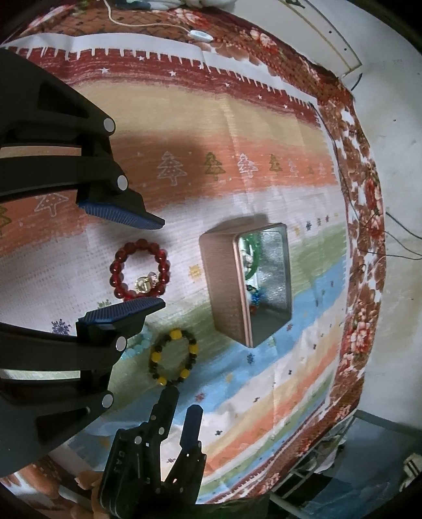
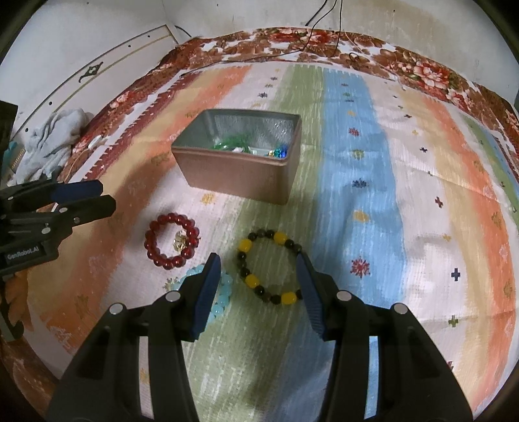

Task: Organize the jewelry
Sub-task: 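Withdraw both open tools from the tin toward the remaining bracelets, then lower the left tool to the red bead bracelet while the right tool lowers to the yellow-black bracelet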

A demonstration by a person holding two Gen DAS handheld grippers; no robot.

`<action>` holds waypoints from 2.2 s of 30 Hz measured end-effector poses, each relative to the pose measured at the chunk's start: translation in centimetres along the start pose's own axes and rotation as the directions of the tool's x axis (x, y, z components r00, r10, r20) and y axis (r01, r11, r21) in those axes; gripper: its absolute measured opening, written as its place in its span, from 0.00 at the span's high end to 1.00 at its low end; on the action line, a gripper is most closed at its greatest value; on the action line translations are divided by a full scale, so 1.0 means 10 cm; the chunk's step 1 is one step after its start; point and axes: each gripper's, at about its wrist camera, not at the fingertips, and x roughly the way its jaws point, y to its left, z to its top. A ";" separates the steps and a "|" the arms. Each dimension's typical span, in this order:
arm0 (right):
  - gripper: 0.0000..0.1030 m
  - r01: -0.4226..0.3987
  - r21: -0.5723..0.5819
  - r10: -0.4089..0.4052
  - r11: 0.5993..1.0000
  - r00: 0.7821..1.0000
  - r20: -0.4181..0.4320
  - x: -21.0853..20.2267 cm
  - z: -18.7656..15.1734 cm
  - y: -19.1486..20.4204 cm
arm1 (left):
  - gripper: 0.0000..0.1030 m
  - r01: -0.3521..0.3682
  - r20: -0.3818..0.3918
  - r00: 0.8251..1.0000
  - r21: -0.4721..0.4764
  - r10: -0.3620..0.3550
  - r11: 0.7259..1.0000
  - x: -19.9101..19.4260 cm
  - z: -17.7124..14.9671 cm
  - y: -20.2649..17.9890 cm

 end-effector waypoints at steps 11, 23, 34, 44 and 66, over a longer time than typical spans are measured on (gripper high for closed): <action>0.52 0.011 -0.029 -0.012 1.000 0.998 -0.057 0.18 -0.07 0.08 | 0.58 -0.034 -0.078 0.996 0.013 0.035 0.999 0.22 -0.07 0.00; 0.52 0.037 -0.005 -0.037 0.999 0.995 -0.097 0.33 -0.06 -0.01 | 0.58 -0.068 -0.130 0.989 0.030 0.072 0.997 0.39 -0.09 0.00; 0.53 0.071 0.024 -0.067 0.997 0.989 -0.130 0.45 -0.02 -0.14 | 0.58 -0.086 -0.167 0.982 0.047 0.092 0.995 0.52 -0.12 -0.01; 0.59 0.090 0.012 -0.087 0.996 0.984 -0.156 0.57 -0.03 -0.17 | 0.58 -0.105 -0.201 0.973 0.061 0.115 0.993 0.66 -0.14 -0.01; 0.73 0.104 -0.034 -0.109 0.994 0.972 -0.208 0.74 -0.05 -0.13 | 0.59 -0.125 -0.243 0.960 0.071 0.138 0.990 0.84 -0.18 -0.02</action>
